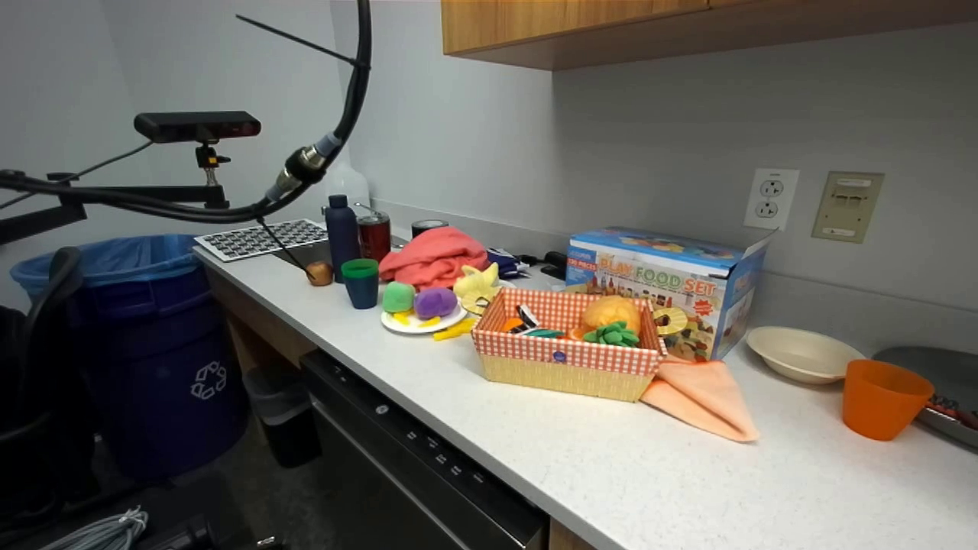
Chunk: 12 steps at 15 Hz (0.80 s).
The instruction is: Open the right door of the kitchen top cabinet
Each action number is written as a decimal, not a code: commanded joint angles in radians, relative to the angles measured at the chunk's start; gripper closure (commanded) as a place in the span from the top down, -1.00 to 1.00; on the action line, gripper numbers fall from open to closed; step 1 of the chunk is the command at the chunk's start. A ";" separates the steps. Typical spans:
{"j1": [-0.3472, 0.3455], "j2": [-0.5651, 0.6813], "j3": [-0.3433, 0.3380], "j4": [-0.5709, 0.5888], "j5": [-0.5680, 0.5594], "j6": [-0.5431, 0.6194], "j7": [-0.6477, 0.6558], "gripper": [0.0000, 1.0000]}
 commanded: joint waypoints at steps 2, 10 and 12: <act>-0.007 -0.047 -0.049 -0.169 -0.103 0.053 0.052 1.00; -0.053 -0.157 -0.044 -0.309 -0.308 0.090 0.181 1.00; -0.053 -0.186 -0.043 -0.342 -0.348 0.078 0.199 1.00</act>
